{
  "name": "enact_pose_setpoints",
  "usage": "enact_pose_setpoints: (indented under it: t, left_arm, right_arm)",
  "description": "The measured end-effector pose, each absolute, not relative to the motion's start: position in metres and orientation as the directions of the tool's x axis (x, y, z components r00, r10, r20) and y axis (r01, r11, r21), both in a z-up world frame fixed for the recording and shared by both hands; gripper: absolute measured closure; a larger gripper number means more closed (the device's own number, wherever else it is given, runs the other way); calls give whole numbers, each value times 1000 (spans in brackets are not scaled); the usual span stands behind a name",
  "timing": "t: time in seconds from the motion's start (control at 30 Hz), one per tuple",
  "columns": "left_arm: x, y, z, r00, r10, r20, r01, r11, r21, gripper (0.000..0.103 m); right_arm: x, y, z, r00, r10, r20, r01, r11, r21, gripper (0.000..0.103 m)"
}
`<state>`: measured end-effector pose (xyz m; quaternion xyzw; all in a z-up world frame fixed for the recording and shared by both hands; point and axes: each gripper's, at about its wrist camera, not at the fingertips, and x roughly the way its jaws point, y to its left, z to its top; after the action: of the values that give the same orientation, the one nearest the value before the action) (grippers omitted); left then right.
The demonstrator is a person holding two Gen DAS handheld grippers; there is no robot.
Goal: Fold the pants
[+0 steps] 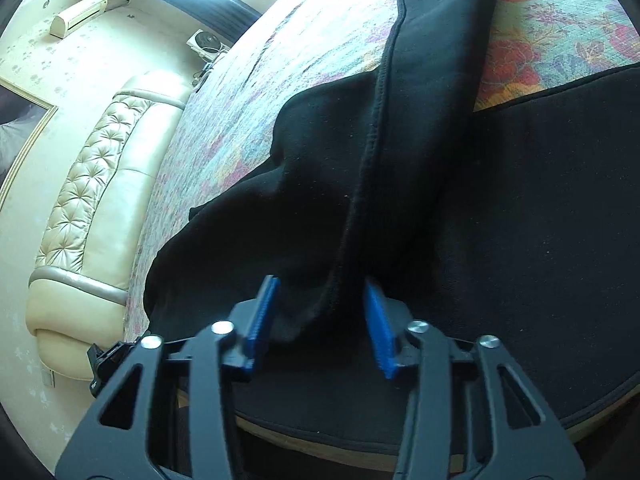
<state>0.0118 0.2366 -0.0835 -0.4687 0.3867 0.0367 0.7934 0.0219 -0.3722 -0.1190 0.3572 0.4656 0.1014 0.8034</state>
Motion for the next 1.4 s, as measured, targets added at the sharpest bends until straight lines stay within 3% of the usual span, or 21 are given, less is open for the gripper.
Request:
enact_pose_setpoints:
  t: [0.1, 0.47, 0.63, 0.8, 1.0, 1.2, 1.23, 1.3, 1.4]
  left_arm:
    - [14, 237, -83, 703, -309, -640, -418, 549, -724, 89]
    - [-2, 257, -58, 749, -292, -595, -386, 537, -750, 90]
    - [-18, 274, -71, 742, -262, -617, -428, 524, -736, 90]
    - [-22, 275, -86, 710, -275, -648, -437, 549, -712, 90]
    - [-24, 263, -73, 702, -244, -669, -412, 627, -661, 90]
    - [-33, 261, -49, 703, -143, -697, -433, 691, -578, 90]
    - [-34, 257, -41, 708, -126, -694, -419, 716, -558, 90]
    - [-33, 241, -23, 727, -121, -676, -367, 763, -532, 90]
    - [-24, 211, -1, 752, -200, -628, -254, 791, -556, 90]
  right_arm:
    - [21, -385, -130, 540, 527, -656, 194, 681, 706, 93]
    - [-21, -388, -96, 594, 597, -540, 117, 600, 792, 95]
    - [-49, -383, -110, 550, 629, -550, 147, 575, 805, 96]
    - [-60, -380, -135, 507, 600, -619, 175, 631, 755, 96]
    - [-59, -378, -131, 491, 601, -631, 157, 651, 742, 94]
    - [-62, -389, -103, 511, 558, -653, 122, 705, 698, 85]
    - [-59, -395, -93, 531, 543, -651, 110, 718, 688, 81]
    - [-45, -404, -70, 574, 499, -649, 84, 753, 653, 63]
    - [0, -418, -37, 616, 433, -658, 43, 816, 577, 55]
